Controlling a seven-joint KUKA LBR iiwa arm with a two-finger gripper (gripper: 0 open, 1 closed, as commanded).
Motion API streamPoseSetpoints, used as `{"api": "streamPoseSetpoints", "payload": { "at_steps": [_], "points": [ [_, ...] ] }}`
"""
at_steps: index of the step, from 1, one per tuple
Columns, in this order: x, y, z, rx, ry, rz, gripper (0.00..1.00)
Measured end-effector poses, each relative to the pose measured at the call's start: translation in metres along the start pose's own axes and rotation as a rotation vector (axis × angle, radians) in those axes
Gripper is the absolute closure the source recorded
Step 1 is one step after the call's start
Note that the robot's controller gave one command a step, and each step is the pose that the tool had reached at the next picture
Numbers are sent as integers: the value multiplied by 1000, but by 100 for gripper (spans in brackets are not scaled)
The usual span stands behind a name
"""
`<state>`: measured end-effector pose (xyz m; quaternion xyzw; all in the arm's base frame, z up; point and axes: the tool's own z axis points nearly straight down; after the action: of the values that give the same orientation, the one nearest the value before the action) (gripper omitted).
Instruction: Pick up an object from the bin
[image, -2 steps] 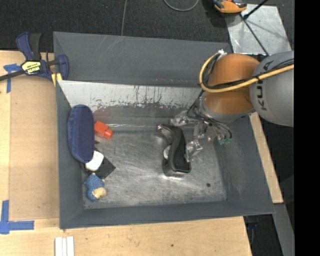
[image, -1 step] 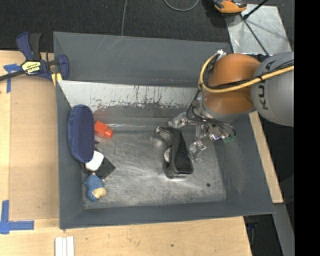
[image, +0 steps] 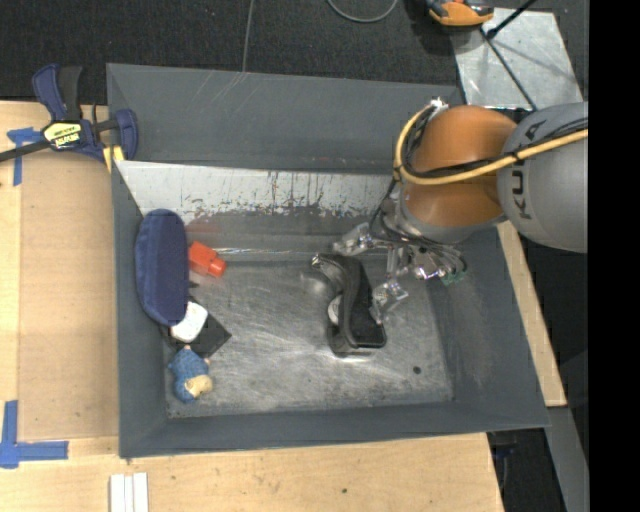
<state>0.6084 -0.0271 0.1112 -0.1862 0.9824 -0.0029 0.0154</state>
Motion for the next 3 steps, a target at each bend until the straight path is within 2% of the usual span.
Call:
{"api": "streamPoseSetpoints", "payload": {
  "at_steps": [1, 2, 3],
  "points": [
    [0, 0, 0, 2, 3, -68, 0],
    [1, -1, 0, 3, 6, -24, 0],
    [7, 2, 9, -7, 23, -140, 0]
  ]
}}
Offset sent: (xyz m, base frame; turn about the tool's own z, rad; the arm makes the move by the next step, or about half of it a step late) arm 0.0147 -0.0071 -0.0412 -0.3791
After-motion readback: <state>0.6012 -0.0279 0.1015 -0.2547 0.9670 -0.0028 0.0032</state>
